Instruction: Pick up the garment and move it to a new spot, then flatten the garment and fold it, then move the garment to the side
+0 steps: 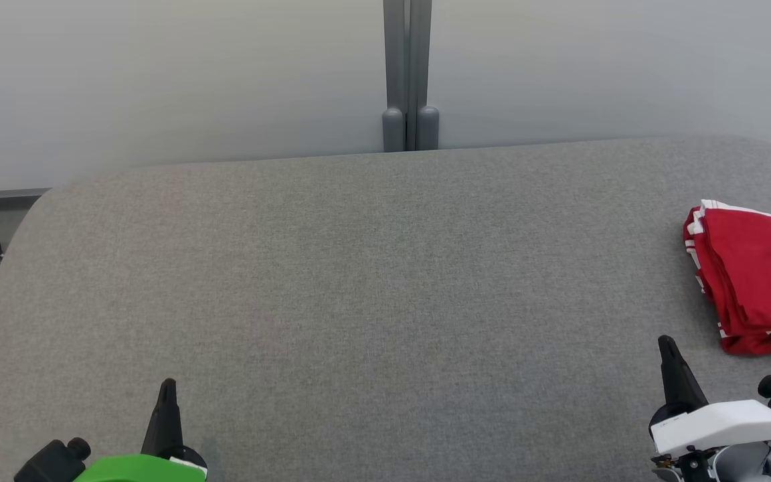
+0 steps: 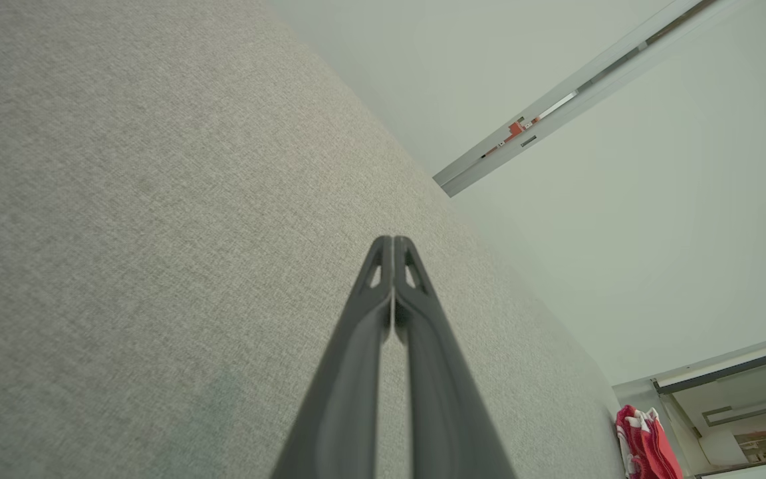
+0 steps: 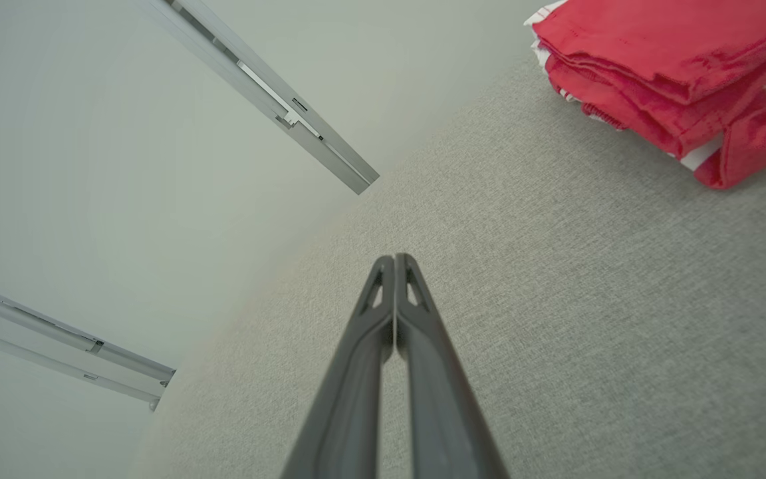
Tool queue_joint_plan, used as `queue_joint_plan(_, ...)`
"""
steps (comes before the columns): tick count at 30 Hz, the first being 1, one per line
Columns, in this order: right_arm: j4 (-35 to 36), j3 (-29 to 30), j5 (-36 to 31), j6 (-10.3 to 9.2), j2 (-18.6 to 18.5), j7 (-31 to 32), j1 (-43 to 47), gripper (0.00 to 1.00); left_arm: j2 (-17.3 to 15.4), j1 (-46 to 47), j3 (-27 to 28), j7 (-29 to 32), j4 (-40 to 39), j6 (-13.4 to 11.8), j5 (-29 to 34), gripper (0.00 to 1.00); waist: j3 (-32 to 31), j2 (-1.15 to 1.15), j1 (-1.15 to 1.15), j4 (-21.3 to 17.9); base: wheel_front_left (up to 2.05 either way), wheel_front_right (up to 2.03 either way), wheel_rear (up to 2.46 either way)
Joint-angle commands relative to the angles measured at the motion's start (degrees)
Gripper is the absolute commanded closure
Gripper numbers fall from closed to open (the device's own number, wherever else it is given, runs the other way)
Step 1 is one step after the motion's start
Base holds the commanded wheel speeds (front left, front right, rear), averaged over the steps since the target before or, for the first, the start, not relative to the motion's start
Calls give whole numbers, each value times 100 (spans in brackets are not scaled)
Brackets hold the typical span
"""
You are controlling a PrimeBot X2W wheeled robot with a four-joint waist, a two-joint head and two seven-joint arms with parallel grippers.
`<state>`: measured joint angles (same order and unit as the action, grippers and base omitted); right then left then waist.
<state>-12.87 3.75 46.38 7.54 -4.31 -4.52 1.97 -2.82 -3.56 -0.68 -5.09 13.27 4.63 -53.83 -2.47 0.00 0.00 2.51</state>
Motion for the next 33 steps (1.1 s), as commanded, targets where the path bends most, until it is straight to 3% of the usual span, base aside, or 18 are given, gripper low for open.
queue_joint_plan(1, 45, 31, 206, -3, -14, 46, -145, 100, -51, 180, 47, 42, -54, 45, -178, 100, 5, 0, 0, -5, 0, 0, 0)
queue_joint_plan(33, -31, 156, 2311, -4, 63, 557, -500, 100, -58, 595, 354, 565, 7, 166, -1963, 100, 107, 0, 0, -101, 0, 0, 0)
